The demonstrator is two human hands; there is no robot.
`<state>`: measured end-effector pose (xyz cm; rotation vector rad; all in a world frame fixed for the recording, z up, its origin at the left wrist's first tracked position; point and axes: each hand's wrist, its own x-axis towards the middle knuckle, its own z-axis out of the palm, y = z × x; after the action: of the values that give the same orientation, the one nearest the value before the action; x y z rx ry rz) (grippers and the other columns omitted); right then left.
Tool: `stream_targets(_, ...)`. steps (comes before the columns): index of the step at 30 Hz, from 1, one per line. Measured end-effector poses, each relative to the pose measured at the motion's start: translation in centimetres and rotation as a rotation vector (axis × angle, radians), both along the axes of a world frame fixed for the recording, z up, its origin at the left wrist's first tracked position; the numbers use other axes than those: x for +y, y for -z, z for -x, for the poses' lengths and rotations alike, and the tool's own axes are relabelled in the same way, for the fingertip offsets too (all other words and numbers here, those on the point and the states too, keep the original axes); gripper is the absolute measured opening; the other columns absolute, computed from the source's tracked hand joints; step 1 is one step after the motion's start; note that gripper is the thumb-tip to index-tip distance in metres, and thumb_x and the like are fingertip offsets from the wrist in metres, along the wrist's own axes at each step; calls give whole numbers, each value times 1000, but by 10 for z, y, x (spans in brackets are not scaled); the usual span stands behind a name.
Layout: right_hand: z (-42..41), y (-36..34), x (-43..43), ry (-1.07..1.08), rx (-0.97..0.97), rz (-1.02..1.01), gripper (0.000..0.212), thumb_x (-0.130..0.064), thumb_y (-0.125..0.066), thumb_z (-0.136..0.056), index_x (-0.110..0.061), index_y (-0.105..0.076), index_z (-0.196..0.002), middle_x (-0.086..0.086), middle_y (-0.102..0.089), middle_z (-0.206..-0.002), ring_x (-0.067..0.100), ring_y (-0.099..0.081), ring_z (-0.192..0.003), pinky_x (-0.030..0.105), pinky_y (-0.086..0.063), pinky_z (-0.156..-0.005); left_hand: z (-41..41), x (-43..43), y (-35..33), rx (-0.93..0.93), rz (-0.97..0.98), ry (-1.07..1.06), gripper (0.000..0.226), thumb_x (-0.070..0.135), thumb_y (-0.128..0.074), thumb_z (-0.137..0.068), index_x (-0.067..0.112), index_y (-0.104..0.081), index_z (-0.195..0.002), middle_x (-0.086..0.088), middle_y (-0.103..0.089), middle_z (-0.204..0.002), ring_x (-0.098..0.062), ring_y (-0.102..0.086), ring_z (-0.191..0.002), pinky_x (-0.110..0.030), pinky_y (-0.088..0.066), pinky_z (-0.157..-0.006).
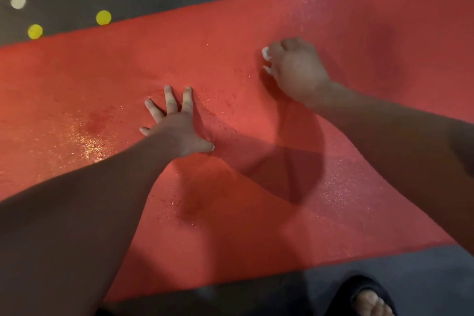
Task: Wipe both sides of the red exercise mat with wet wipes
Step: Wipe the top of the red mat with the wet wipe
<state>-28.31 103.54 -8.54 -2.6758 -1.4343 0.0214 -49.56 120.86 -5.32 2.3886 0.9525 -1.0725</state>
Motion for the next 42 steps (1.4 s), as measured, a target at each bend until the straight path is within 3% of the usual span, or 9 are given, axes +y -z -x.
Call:
stream_targets(3, 22, 1, 11, 53, 54, -38, 33, -27, -40, -93, -8, -59, -113, 18, -63, -97, 39, -57, -90, 44, -42, -83, 0, 0, 2, 5, 4, -6, 145, 55, -88, -64, 44, 26, -153, 8, 45, -156, -45, 33, -146, -82, -15, -107)
stream_targets(8, 61, 3, 7, -457, 165, -33, 25, -28, -48, -96, -12, -60, -111, 11, -61, -89, 33, -56, -81, 40, -48, -76, 0, 0, 4, 18, 2, -18, 145, 53, -88, -65, 44, 27, -152, 8, 47, -155, -44, 34, -145, -81, -15, -108)
stream_targets(14, -4, 4, 22, 236, 15, -80, 42, -36, -33, -91, -7, -61, -106, 20, -65, -97, 41, -59, -91, 45, -43, -80, -2, 1, 4, 19, 8, -23, 145, 54, -88, -66, 44, 29, -151, 7, 48, -154, -45, 35, -144, -81, -12, -109)
stream_targets(20, 41, 17, 35, -320, 140, -85, 29, -29, -46, -96, -12, -62, -114, 11, -63, -91, 33, -56, -84, 41, -48, -80, -1, 4, 6, 4, 20, -24, 146, 56, -88, -64, 44, 30, -151, 7, 48, -154, -45, 36, -144, -81, -12, -109)
stream_targets(26, -28, 11, 38, 322, -31, -6, 32, -30, -45, -95, -8, -59, -112, 20, -65, -105, 39, -58, -97, 44, -39, -88, -2, 3, 6, 16, 27, -25, 144, 54, -87, -67, 43, 30, -151, 5, 50, -152, -45, 37, -143, -80, -10, -110)
stream_targets(30, 27, 13, 67, -58, 126, -59, 25, -13, -45, -94, -5, -61, -112, 18, -65, -96, 38, -59, -90, 42, -40, -86, -3, 4, 7, 19, 19, -24, 146, 56, -87, -66, 43, 31, -151, 6, 50, -152, -45, 36, -144, -80, -12, -109)
stream_targets(34, 20, 10, 68, -375, 139, -45, 30, -25, -47, -96, -9, -64, -114, 16, -67, -97, 34, -60, -91, 41, -44, -89, -2, 5, 7, 13, 19, -18, 147, 57, -88, -65, 43, 30, -151, 6, 49, -153, -46, 36, -144, -81, -13, -109)
stream_targets(40, -48, 19, 68, 322, -42, 28, 44, -33, -28, -93, -8, -58, -113, 18, -62, -110, 37, -55, -102, 43, -35, -93, -2, 5, 5, 14, 34, -22, 145, 55, -87, -66, 42, 30, -151, 4, 49, -153, -46, 35, -144, -81, -11, -110)
stream_targets(42, -19, 19, 88, 283, 38, -22, 29, -22, -38, -93, -8, -58, -108, 18, -64, -105, 37, -57, -98, 42, -36, -89, -3, 5, 5, 15, 34, -23, 146, 56, -87, -66, 43, 30, -151, 4, 49, -153, -46, 35, -144, -81, -12, -109)
